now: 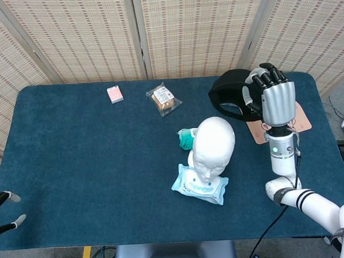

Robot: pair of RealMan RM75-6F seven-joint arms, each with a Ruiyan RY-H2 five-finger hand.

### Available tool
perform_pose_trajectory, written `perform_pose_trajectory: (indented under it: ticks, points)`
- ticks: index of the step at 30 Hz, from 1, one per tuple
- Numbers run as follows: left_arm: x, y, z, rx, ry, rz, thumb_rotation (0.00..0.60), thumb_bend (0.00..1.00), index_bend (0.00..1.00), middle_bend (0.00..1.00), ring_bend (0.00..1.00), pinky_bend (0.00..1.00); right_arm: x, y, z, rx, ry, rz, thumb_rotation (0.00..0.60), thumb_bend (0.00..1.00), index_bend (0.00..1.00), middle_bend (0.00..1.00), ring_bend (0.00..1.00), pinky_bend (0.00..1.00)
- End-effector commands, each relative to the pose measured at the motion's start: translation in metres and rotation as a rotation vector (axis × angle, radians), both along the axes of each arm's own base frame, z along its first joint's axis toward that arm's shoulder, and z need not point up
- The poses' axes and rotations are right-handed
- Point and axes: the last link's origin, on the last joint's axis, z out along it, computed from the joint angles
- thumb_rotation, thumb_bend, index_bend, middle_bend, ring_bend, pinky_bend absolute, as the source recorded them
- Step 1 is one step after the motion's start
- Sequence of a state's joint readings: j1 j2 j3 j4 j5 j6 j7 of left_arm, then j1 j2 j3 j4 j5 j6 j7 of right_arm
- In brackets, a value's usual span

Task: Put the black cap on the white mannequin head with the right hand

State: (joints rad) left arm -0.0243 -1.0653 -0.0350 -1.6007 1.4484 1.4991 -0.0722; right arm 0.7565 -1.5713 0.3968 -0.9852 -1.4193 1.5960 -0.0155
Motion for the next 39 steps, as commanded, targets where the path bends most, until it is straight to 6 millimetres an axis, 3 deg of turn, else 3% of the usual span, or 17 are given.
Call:
perform_pose_trajectory:
  ticks: [1,20,39]
  points:
    - [0.0,0.0,0.0,0.0,-0.001,-0.001,0.6,0.12,0.47,0.45,0.35,0.54,0.012,0.003,-0.004,0.001,0.035,0.03,0.6,0.47,0.65,0.48,0.3,0.52]
    - [0.001,-0.004,0.005,0.014,-0.004,0.001,0.6,0.12,0.47,0.45,0.35,0.54,0.047,0.039,-0.031,-0.001,0.23,0.174,0.6,0.47,0.65,0.48,0.3,0.52]
    - [0.002,-0.004,0.002,0.005,0.002,0.0,0.6,0.12,0.47,0.45,0.35,0.54,0.032,0.078,-0.027,-0.04,0.353,0.251,0.6,0.47,0.65,0.49,0.3,0.52]
